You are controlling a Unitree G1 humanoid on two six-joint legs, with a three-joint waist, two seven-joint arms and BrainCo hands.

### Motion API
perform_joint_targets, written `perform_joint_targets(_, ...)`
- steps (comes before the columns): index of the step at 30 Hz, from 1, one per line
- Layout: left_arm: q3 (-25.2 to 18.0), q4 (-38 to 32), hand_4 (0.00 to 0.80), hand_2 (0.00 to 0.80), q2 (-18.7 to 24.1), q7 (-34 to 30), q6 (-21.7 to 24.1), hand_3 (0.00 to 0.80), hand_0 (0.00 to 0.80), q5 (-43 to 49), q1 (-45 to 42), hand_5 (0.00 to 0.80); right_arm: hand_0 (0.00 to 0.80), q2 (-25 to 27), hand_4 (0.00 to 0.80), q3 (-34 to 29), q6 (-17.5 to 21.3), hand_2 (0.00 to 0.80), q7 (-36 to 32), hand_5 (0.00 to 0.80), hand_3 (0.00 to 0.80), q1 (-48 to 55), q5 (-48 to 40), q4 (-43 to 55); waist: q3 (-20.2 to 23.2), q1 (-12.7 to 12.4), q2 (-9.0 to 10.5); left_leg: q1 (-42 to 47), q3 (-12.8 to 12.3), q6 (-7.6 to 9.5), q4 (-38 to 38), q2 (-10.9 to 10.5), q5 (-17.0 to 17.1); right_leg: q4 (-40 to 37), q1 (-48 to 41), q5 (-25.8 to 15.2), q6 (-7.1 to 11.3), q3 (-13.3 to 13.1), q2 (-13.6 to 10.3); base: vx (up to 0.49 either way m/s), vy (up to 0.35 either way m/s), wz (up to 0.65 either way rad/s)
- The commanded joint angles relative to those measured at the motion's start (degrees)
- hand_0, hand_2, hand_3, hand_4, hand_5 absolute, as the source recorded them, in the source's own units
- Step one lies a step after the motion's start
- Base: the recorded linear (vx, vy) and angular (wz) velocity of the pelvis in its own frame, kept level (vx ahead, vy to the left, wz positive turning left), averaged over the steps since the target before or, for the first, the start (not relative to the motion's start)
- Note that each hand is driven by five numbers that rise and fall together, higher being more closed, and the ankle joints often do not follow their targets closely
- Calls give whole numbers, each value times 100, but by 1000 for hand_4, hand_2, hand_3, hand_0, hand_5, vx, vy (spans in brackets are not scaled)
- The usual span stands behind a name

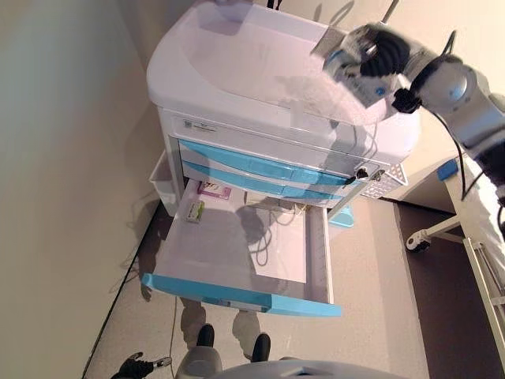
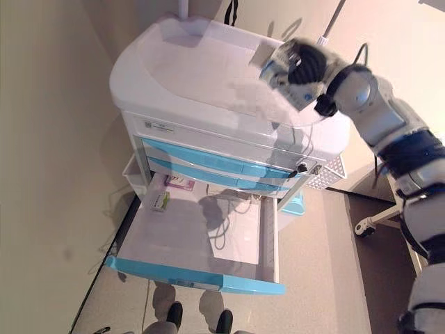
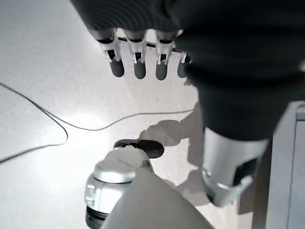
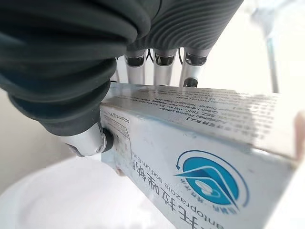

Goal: Open the drawer and pick up the medicine

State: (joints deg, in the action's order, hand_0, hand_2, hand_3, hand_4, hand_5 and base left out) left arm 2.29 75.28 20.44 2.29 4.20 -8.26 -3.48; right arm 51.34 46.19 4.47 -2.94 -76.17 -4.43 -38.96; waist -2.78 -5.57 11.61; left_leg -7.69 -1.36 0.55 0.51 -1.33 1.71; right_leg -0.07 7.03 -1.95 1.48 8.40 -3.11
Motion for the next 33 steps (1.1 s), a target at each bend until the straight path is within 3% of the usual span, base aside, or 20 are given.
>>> perform_joint_targets(1, 111, 247, 0, 0, 74, 64, -3, 0, 0, -262, -43, 0, 800, -224, 800, 72, -152, 800, 502, 800, 800, -692, 461, -949, 45, -60, 13, -47, 94, -25, -262, -156, 127, 332, 126, -167, 395, 35, -116, 0, 0, 0)
perform_joint_targets(6, 256, 274, 0, 0, 98, 106, -15, 0, 0, -356, 33, 0, 800, -872, 800, 318, -305, 800, 691, 800, 800, -1088, 1174, -2431, -3, -179, 11, -118, 239, -20, -267, -178, 164, 318, 125, -154, 386, 135, -115, 34, -23, 15)
perform_joint_targets(12, 403, 208, 0, 0, 107, 160, 24, 0, 0, -376, 114, 0, 800, -1132, 800, 489, -312, 800, 770, 800, 800, -1143, 1682, -3378, -53, -364, -30, -278, 478, -33, -299, -236, 239, 263, 167, -143, 384, 313, -122, 18, -27, 24)
perform_joint_targets(22, 568, 53, 0, 0, 38, 170, 111, 0, 0, -256, 175, 0, 800, -380, 800, 914, -11, 800, 765, 800, 800, -779, 2326, -3021, -256, -589, -166, -490, 920, -82, -316, -313, 365, 280, 198, -47, 369, 694, -170, 4, -33, 29)
perform_joint_targets(33, 621, -5, 0, 0, 27, 110, 145, 0, 0, -126, 227, 0, 800, 191, 800, 1001, 203, 800, 713, 800, 800, -436, 2379, -2706, -390, -730, -268, -643, 1179, -160, -310, -324, 448, 279, 241, 39, 331, 980, -178, -5, -48, 16)
